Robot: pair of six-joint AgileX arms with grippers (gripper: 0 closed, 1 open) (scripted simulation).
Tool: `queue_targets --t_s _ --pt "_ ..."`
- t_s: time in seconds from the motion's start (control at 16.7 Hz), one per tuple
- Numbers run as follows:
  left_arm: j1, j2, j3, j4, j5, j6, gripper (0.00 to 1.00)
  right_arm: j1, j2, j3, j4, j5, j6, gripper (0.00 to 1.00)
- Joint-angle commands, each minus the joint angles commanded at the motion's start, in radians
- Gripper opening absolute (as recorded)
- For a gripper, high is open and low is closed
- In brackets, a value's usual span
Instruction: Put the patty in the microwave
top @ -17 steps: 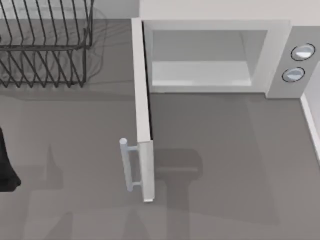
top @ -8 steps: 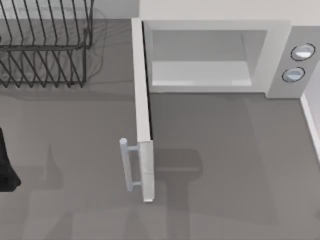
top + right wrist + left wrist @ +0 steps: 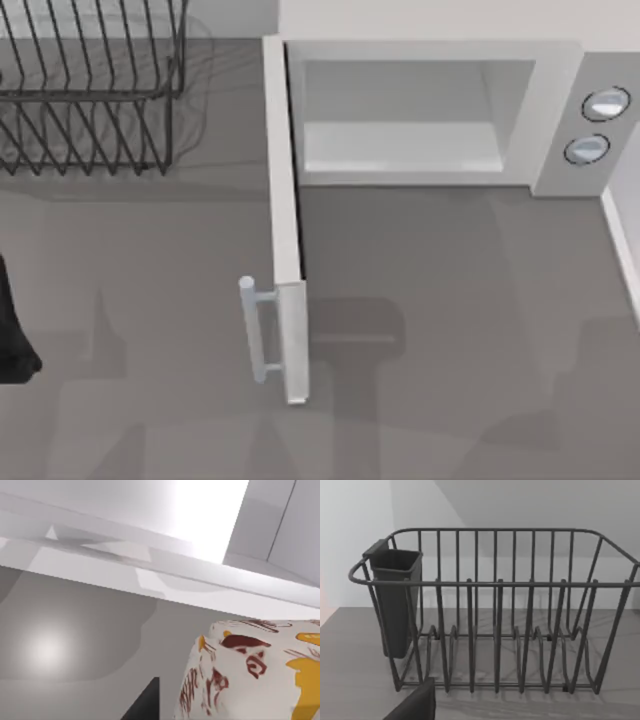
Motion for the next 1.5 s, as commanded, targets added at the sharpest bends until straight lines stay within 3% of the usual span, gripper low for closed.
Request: queue_targets --t_s 0.84,1.14,1.5 --pt "0.0 0.0 0.0 0.0 0.0 0.0 1.0 0.906 0.559 0.074 1.298 0.416 0.849 0.0" --pt "0.0 0.0 0.0 0.0 0.0 0.0 1.0 1.064 0.616 0.085 1.476 0.502 0.989 0.0" --pt "0.0 0.0 0.0 0.0 0.0 0.0 1.0 1.049 0.615 0.041 1.468 0.537 0.977 0.0"
